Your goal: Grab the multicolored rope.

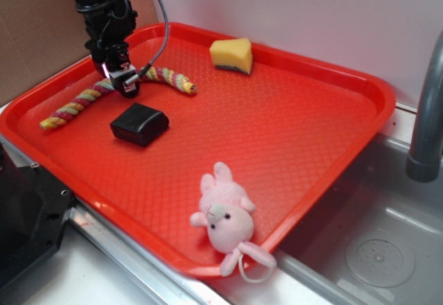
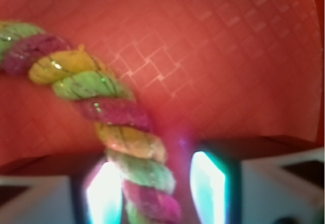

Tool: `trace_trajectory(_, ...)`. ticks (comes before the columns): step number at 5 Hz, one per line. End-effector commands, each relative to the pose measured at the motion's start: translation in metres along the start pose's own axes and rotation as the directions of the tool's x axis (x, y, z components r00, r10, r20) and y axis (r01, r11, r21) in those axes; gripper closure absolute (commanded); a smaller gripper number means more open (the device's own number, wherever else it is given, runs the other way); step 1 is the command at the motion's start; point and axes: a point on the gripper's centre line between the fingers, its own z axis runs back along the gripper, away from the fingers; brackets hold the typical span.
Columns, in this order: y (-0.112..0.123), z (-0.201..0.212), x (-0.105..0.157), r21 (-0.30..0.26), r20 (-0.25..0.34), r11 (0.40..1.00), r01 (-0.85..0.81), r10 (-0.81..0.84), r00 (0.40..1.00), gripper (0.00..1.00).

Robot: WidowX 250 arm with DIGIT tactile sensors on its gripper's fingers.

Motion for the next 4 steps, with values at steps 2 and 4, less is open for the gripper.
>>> trace_trajectory(2,-0.019,0.064,0.009,0.18,-0.022,0.952,-0.247,0.255,0.967,1.0)
trace_trajectory(4,-0.059,0.138,0.012,0.019,0.027,0.933,-0.358,0.358,0.933,1.0)
